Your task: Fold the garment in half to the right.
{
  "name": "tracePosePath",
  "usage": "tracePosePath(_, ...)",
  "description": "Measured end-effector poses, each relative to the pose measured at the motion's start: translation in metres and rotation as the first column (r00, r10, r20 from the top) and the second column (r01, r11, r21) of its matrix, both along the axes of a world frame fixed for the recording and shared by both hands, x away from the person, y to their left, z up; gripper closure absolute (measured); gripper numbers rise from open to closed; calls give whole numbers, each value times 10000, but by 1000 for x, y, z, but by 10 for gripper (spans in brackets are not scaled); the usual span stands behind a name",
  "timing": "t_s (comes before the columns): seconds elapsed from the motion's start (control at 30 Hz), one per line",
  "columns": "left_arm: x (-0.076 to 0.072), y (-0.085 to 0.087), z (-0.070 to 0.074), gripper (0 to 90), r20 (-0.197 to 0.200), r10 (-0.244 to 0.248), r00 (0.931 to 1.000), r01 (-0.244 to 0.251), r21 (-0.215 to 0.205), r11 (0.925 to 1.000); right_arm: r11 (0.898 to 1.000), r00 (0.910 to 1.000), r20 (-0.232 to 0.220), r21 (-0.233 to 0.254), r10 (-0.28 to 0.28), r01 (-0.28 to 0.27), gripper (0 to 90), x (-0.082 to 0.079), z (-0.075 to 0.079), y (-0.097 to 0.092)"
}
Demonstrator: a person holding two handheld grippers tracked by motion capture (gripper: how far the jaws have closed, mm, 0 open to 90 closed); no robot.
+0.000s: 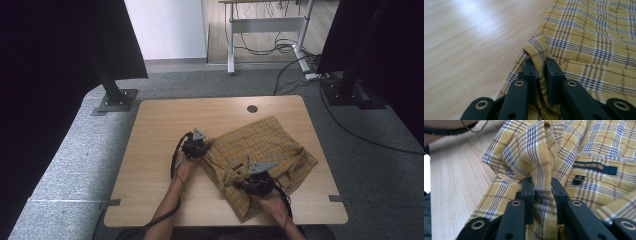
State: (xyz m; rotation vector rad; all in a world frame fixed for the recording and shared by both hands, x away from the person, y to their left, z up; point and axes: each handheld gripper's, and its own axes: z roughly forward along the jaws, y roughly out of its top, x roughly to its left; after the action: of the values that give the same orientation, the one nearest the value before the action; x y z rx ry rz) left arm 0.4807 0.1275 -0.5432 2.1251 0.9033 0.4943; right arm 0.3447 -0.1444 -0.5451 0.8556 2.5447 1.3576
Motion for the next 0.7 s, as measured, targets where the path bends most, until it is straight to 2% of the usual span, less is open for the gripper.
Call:
tracePosePath(0.1, -8, 12, 0, 806, -100, 74, 9999, -74, 75, 9999, 9997, 9997, -1, -56, 234, -234, 761, -3, 0, 10)
tracePosePath(0.3, -26, 45, -1, 799, -314, 380, 9988, -385, -147, 9991, 9967, 9967, -85, -33, 806, -806, 761, -9, 0, 33)
tracePosePath(0.43, -39, 65, -1, 794, -306, 541, 9981, -543, -51, 9985, 9924, 9924, -112, 12, 1228, -1228, 761, -15, -1, 53)
tracePosePath(0.53, -45, 73, -1, 794, -272, 632, 9976, -633, -17, 9980, 9902, 9901, -132, 43, 1396, -1396, 760, -17, -1, 60)
tracePosePath(0.7, -58, 94, -5, 797, -318, 900, 9954, -914, -467, 9947, 9836, 9835, -144, 3, 1805, -1805, 759, -22, -1, 79)
